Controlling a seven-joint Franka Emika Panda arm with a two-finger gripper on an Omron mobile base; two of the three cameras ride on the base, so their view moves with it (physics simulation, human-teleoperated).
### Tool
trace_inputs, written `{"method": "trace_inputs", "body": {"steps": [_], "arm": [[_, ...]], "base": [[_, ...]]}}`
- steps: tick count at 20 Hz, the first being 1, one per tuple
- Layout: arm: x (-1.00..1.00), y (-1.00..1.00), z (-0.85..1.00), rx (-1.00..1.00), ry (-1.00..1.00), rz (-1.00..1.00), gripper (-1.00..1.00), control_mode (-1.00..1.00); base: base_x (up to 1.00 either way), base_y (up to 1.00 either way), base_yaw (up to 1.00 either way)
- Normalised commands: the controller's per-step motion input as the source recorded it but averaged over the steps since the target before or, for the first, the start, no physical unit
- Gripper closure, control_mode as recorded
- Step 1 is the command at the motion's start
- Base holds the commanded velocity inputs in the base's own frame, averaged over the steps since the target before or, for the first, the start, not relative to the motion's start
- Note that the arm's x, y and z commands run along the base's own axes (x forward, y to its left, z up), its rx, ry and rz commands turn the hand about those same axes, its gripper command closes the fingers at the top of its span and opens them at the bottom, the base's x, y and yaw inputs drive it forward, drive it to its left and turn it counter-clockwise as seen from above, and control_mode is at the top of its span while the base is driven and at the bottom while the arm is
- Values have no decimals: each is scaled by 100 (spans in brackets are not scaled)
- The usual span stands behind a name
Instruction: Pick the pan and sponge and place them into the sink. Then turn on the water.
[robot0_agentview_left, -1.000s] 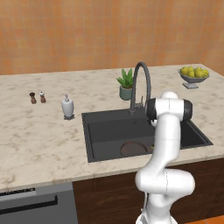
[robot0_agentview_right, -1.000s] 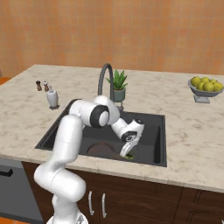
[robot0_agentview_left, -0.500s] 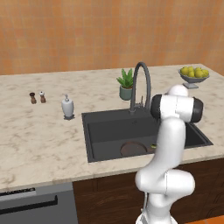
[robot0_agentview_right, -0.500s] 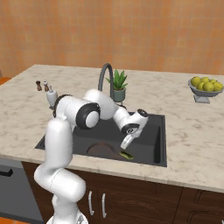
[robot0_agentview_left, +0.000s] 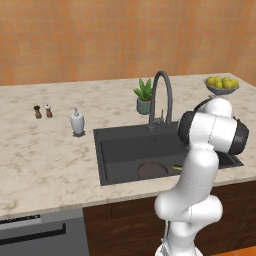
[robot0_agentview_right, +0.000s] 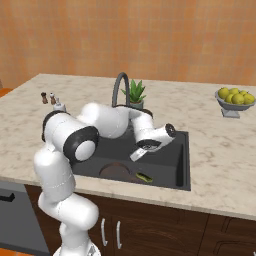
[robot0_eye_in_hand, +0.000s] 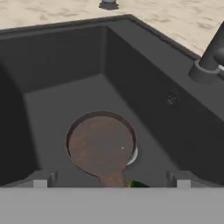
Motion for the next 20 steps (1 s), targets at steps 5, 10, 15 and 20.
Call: {"method": "trace_inputs", "body": {"steps": [5, 10, 15, 20], "arm": [[-22, 26, 64, 34, -32, -10, -100, -100], [-11, 29, 41, 33, -25, -26, -100, -100], [-15, 0, 22, 25, -22, -36, -100, -100], [-10, 21, 40, 6, -21, -18, -100, -100]], "base": [[0, 0, 0], [0, 0, 0], [0, 0, 0], [0, 0, 0]]}}
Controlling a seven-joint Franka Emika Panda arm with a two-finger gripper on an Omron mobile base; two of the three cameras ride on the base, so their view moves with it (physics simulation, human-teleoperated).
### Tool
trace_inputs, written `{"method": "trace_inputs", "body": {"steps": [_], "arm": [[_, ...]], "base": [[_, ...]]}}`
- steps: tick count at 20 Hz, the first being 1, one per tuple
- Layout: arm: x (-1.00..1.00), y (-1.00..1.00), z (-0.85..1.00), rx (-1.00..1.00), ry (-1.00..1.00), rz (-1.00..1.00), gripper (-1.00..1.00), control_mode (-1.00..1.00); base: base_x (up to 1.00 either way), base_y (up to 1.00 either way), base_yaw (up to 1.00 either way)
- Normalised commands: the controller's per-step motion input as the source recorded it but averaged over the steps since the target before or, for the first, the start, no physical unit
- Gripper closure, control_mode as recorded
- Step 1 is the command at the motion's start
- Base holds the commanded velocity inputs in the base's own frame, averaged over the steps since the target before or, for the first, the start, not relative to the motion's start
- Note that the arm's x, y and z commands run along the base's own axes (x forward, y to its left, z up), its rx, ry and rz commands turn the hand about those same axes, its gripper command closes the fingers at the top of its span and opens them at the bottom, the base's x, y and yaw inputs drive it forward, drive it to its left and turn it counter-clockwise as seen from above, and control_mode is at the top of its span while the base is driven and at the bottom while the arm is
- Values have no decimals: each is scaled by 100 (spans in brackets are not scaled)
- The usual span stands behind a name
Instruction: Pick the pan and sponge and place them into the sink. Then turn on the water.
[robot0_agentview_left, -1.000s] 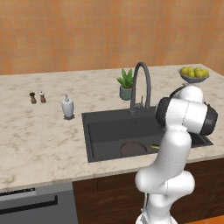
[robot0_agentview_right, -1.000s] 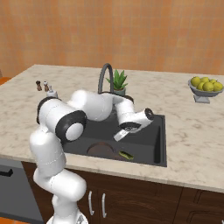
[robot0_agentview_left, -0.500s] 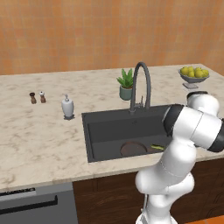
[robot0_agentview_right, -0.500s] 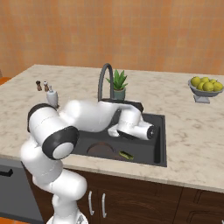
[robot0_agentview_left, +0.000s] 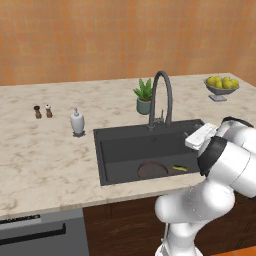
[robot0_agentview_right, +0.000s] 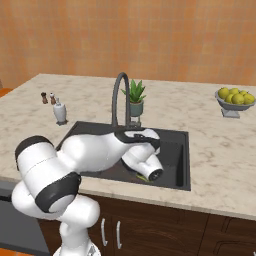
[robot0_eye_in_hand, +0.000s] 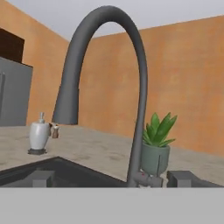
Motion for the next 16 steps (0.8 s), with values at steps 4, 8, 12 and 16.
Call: {"method": "trace_inputs", "body": {"steps": [4, 8, 12, 16], "arm": [[26, 1, 45, 0, 2, 0, -100, -100], [28, 0, 4, 0, 9, 5, -100, -100], [26, 0, 0, 3, 7, 11, -100, -100], [23, -17, 0, 22, 0, 8, -100, -100]], "base": [[0, 0, 0], [0, 0, 0], [0, 0, 0], [0, 0, 0]]}}
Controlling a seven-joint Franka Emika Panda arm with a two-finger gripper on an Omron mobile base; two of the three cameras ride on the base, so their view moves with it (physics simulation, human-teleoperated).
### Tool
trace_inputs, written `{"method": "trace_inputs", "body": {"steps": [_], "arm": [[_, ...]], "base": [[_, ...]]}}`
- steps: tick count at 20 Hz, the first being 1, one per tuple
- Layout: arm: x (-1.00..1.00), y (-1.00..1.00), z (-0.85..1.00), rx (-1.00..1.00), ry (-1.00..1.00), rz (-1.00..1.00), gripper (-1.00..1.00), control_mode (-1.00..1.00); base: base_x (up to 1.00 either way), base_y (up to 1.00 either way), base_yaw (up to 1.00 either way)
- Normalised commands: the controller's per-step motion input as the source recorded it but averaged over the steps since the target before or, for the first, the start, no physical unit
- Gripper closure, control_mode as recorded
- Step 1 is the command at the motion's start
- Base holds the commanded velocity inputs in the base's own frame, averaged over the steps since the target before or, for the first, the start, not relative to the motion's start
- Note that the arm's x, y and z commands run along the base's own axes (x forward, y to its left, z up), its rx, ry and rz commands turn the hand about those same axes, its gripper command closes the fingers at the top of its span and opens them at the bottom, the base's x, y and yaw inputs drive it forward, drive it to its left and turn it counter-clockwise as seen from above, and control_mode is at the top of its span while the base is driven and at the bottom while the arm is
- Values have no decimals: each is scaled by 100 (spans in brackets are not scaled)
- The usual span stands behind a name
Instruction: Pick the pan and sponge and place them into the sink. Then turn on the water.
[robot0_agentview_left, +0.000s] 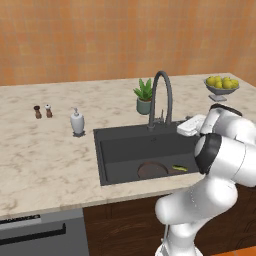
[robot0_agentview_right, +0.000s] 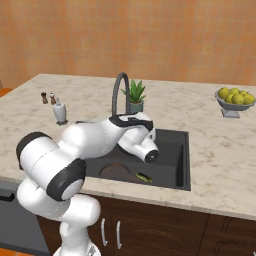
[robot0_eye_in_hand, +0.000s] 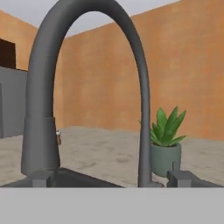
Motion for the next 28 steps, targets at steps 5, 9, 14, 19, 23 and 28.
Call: {"method": "trace_inputs", "body": {"steps": [5, 9, 14, 19, 23, 28], "arm": [[28, -5, -6, 19, 0, 3, -100, -100], [26, 0, -11, 5, 0, 1, -100, -100], [2, 18, -9, -4, -4, 0, -100, -100], [16, 1, -1, -1, -2, 0, -100, -100], [31, 8, -3, -1, 0, 0, -100, -100], [39, 1, 0, 0, 0, 1, -100, -100]], "base": [[0, 0, 0], [0, 0, 0], [0, 0, 0], [0, 0, 0], [0, 0, 0], [0, 0, 0]]}}
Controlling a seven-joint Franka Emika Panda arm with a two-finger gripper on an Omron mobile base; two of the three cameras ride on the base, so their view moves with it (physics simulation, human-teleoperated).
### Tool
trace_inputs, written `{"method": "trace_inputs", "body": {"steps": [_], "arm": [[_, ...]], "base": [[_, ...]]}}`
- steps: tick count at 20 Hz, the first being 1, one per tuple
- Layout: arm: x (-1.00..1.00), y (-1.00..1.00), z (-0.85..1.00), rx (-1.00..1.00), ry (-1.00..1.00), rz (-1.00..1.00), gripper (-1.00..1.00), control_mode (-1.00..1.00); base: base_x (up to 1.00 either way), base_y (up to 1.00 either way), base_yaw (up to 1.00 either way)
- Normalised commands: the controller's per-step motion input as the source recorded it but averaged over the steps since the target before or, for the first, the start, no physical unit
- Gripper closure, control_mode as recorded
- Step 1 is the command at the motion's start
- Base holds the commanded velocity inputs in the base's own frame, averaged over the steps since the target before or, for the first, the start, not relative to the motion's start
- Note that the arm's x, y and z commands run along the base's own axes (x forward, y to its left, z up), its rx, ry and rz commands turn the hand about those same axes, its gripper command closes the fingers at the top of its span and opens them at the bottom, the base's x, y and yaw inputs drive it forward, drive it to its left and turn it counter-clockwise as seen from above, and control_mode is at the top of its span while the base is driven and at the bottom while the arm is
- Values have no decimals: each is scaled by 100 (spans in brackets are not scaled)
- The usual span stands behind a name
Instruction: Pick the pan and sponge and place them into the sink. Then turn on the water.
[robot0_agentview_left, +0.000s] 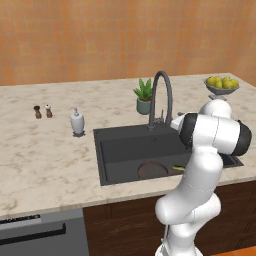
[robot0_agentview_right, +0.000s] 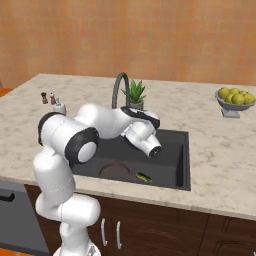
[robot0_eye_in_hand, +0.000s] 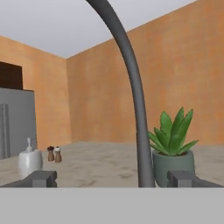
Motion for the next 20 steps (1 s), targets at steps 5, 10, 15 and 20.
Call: {"method": "trace_inputs", "body": {"steps": [5, 10, 15, 20], "arm": [[38, 0, -1, 0, 0, 1, -100, -100], [37, -9, -14, 0, 0, 4, -100, -100], [40, -18, -25, 0, 0, 8, -100, -100], [38, -17, -21, 0, 0, 7, -100, -100]], "base": [[0, 0, 0], [0, 0, 0], [0, 0, 0], [0, 0, 0]]}}
